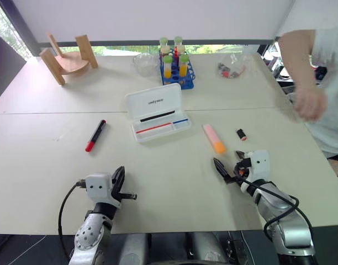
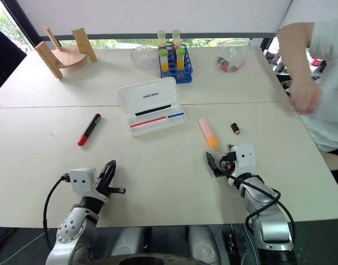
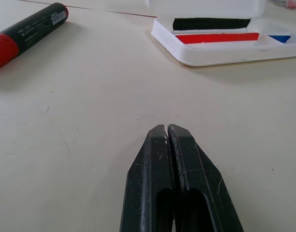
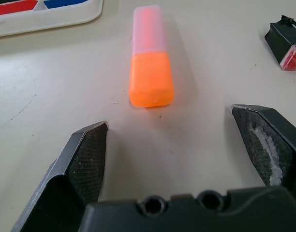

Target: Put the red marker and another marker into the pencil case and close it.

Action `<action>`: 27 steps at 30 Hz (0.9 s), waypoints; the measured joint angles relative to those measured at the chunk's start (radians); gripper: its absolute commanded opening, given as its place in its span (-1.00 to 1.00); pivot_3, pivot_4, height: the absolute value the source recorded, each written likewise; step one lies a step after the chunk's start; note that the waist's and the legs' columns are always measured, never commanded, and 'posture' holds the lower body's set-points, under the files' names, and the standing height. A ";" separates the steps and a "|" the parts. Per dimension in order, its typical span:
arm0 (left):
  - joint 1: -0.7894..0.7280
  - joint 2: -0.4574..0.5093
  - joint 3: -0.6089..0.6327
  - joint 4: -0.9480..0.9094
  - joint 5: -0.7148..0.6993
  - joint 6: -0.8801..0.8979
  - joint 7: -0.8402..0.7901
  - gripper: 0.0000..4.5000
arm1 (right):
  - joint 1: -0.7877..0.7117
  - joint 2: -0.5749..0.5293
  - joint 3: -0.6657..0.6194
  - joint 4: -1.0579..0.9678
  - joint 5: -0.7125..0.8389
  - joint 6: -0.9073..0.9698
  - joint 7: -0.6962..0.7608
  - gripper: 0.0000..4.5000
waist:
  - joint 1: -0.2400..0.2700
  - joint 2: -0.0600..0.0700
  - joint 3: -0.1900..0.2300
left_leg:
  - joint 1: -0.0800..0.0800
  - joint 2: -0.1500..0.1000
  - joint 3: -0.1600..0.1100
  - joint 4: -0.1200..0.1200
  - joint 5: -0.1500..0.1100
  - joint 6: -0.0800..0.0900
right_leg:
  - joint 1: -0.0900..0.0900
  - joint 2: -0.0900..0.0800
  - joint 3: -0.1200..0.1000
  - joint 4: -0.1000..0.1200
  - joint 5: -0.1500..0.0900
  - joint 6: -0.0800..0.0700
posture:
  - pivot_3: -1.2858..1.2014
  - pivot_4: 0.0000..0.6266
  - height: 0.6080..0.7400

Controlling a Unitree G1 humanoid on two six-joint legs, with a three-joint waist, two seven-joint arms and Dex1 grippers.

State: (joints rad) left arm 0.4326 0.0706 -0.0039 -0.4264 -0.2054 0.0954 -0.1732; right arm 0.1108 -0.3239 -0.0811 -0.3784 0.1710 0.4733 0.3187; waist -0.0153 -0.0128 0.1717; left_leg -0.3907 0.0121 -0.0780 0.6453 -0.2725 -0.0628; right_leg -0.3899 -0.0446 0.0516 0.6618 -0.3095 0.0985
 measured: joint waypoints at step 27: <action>-0.112 0.102 0.047 -0.003 -0.082 0.066 -0.083 -0.81 | -0.050 -0.037 -0.006 0.013 -0.012 -0.025 0.003 1.00 | 0.001 0.001 0.001 | 0.000 0.000 0.000 0.000 0.000 0.000 | 0.000 0.000 0.000 0.000 0.000 0.000 | 0.03 -0.52 1.00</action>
State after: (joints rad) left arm 0.3207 0.1724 0.0428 -0.4290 -0.2878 0.1613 -0.2567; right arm 0.0604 -0.3611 -0.0872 -0.3656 0.1593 0.4484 0.3215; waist -0.0142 -0.0120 0.1722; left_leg -0.3907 0.0122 -0.0781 0.6453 -0.2724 -0.0628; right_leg -0.3899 -0.0445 0.0513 0.6618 -0.3094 0.0986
